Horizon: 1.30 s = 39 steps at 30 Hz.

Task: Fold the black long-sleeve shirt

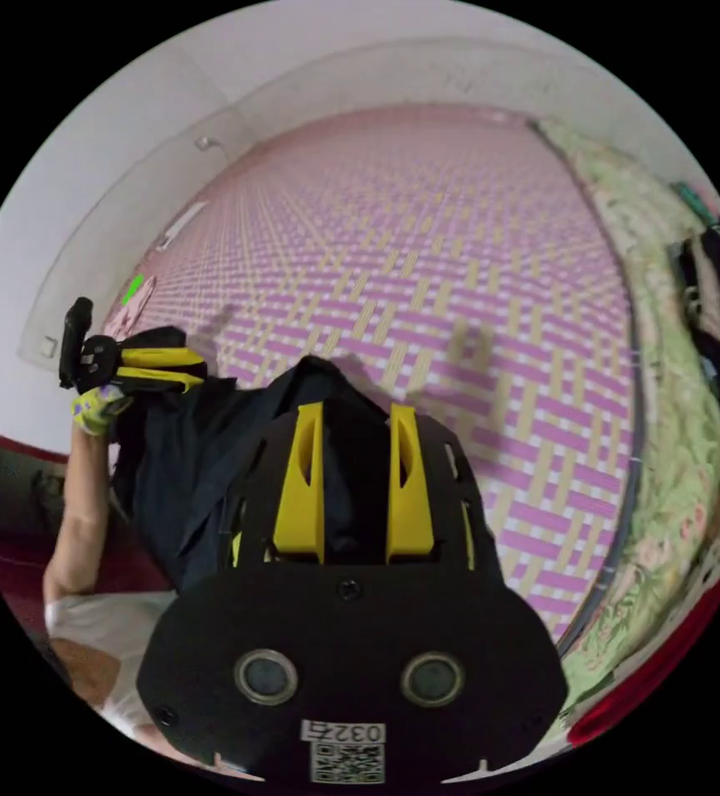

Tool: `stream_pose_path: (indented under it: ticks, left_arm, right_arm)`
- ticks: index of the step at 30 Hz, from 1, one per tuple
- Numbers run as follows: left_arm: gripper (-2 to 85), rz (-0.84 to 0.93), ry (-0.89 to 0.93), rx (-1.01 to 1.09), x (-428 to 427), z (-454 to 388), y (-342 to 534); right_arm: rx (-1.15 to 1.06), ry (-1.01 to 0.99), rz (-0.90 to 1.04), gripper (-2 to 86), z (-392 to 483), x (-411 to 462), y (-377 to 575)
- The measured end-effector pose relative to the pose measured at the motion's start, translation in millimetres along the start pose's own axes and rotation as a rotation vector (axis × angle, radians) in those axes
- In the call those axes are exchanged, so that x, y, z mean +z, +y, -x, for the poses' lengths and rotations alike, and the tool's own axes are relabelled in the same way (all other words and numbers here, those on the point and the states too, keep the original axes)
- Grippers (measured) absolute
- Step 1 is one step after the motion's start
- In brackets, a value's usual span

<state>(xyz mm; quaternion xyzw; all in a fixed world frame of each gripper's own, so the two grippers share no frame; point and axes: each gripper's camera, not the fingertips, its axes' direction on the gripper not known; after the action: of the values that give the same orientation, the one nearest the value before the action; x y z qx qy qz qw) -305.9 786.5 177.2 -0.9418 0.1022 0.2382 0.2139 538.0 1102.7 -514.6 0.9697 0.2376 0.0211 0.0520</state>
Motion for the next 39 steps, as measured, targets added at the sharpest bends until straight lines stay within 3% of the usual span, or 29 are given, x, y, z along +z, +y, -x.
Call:
stream_pose_path:
  ticks: [4,7,12,16,18,21,25,27,31,33,35,37,39]
  left_arm:
    - [0.2,0.047,-0.038,0.004,-7,6,3]
    - [-0.7,-0.083,0.011,-0.012,-40,14,37]
    - [-0.4,-0.408,0.082,-0.067,-93,20,140]
    - [3.4,-0.507,0.111,-0.134,-100,24,165]
    - [9.2,-0.466,0.154,-0.132,-89,20,146]
    - [12.0,-0.354,0.058,-0.164,-67,8,110]
    - [10.7,-0.176,0.055,-0.134,-31,-2,74]
    - [5.6,-0.161,0.042,-0.150,-25,-6,72]
    - [2.6,-0.379,0.088,-0.172,-54,-10,111]
    - [1.1,-0.672,0.140,-0.165,-86,-21,178]
    - [-0.1,-0.857,0.158,-0.202,-99,-30,240]
    - [-0.9,-0.860,0.153,-0.323,-94,-35,284]
    - [-1.1,-0.632,0.138,-0.406,-67,-42,312]
  right_arm:
    - [-0.053,0.033,-0.014,1.2,17,-7,4]
    - [-0.170,0.032,-0.269,-0.4,52,-62,55]
    - [-0.621,0.006,-0.619,-0.8,132,-117,243]
    - [-0.697,-0.009,-0.482,-0.9,158,-72,317]
    - [-0.703,0.045,-0.351,-0.9,176,-27,337]
    - [-0.689,0.111,-0.246,-0.9,197,6,349]
    - [-0.606,0.242,-0.199,-0.9,210,25,342]
    - [-0.597,0.247,-0.191,-0.9,214,30,338]
    - [-0.565,0.194,-0.177,-0.9,208,32,333]
    - [-0.557,0.190,-0.176,-0.9,208,34,331]
    - [-0.543,0.192,-0.177,-0.8,208,35,330]
    - [-0.532,0.193,-0.178,-0.8,207,37,329]
    - [-0.510,0.176,-0.175,-0.6,204,38,325]
